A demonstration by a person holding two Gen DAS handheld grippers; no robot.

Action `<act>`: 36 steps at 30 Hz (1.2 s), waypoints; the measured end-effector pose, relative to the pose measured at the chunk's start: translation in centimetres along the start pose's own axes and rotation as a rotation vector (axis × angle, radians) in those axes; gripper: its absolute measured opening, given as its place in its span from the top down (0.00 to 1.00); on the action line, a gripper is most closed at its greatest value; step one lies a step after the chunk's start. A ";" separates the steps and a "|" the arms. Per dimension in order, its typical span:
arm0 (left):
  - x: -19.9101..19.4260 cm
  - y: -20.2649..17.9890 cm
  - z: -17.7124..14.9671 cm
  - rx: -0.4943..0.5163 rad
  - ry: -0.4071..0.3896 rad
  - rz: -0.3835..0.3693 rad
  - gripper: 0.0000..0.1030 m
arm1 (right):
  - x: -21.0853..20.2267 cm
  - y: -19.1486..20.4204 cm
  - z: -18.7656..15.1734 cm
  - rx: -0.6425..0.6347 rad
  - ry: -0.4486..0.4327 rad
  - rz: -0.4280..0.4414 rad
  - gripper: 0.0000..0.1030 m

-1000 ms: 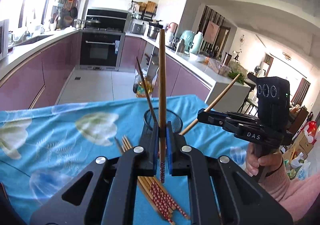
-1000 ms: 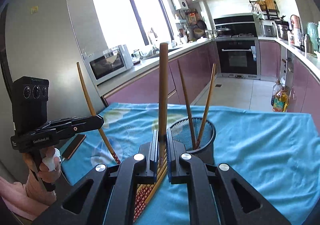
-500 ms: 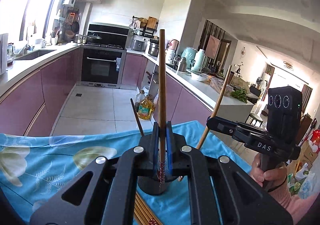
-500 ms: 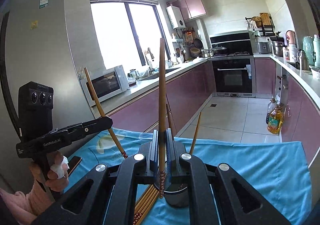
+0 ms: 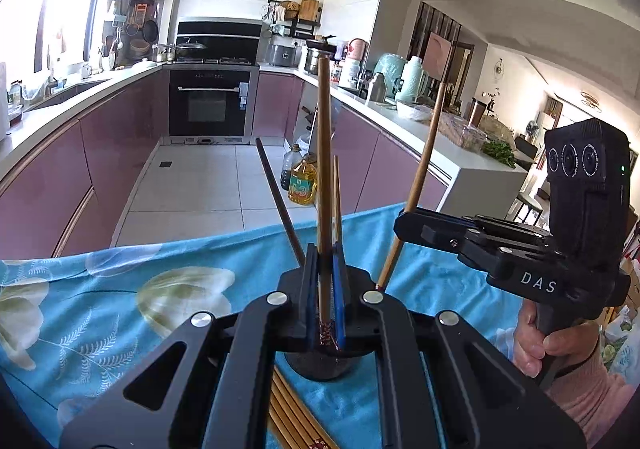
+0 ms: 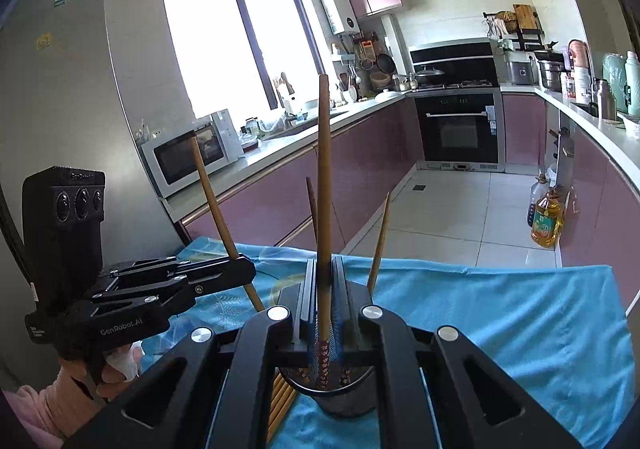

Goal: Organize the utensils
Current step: 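Lift the left tool's chopstick into the mesh cup while the right tool inserts its chopstick, then open both tools and return them over the remaining chopsticks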

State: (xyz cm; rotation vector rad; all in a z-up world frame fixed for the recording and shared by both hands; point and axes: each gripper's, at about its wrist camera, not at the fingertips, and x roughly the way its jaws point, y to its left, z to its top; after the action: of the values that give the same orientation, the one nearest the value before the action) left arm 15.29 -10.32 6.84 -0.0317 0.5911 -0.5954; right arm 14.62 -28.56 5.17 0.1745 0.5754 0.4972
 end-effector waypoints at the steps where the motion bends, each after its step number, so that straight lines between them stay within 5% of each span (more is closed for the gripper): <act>1: 0.5 0.1 -0.3 0.003 0.015 -0.003 0.93 | 0.5 -0.1 -0.3 0.004 0.021 0.004 0.94; 8: 4.2 0.9 -1.4 0.015 0.124 -0.005 0.93 | 3.7 -0.4 -1.4 0.029 0.141 0.003 0.94; 16: 6.0 1.8 -1.8 -0.002 0.133 0.012 0.92 | 4.8 -0.9 -1.9 0.058 0.164 -0.011 0.92; 21: 5.4 1.8 -2.6 -0.009 0.116 0.028 0.90 | 4.0 -0.5 -2.1 0.050 0.148 -0.013 0.91; 25: 3.6 2.1 -3.1 -0.015 0.077 0.052 0.77 | 2.9 0.2 -2.4 0.033 0.122 -0.011 0.81; 36: -1.9 2.9 -8.1 0.012 0.040 0.112 0.61 | -0.5 3.1 -6.0 -0.029 0.126 0.069 0.62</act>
State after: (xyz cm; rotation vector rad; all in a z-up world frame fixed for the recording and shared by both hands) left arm 11.15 -5.78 0.49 0.0248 0.6238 -0.4918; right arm 9.68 -25.98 1.29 0.1367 0.6863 0.5863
